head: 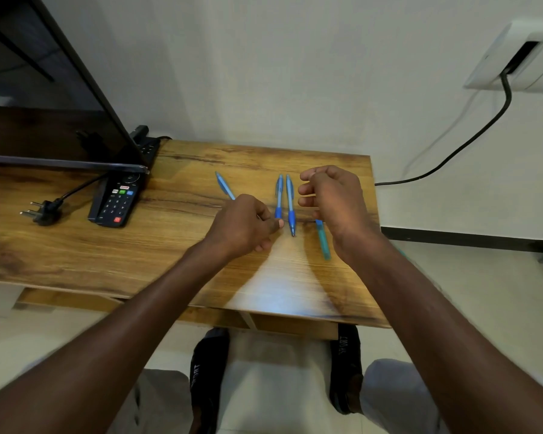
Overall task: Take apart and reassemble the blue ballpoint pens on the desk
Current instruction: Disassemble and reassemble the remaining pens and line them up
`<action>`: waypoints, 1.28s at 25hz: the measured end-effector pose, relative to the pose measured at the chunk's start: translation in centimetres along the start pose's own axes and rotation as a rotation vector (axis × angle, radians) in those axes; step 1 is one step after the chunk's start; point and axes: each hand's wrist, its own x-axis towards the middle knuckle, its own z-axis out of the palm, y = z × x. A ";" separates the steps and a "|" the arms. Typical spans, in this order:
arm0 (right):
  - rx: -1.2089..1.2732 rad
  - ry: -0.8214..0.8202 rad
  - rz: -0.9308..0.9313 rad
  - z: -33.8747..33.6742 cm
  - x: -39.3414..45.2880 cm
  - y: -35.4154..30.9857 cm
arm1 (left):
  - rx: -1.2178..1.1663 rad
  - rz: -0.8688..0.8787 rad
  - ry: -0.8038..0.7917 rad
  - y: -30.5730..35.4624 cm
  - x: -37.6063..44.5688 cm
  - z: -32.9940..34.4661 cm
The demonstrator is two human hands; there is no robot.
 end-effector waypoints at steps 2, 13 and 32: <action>-0.009 -0.002 -0.003 0.1 0.0 0.1 | 0.036 0.029 0.007 0.1 -0.1 0.1; -0.073 -0.057 -0.003 0.5 -0.3 0.5 | 0.288 -0.223 0.433 -2.9 1.5 -3.7; -0.306 -0.170 -0.178 1.2 -1.0 1.2 | -0.104 -0.207 0.176 -0.4 -0.3 -3.3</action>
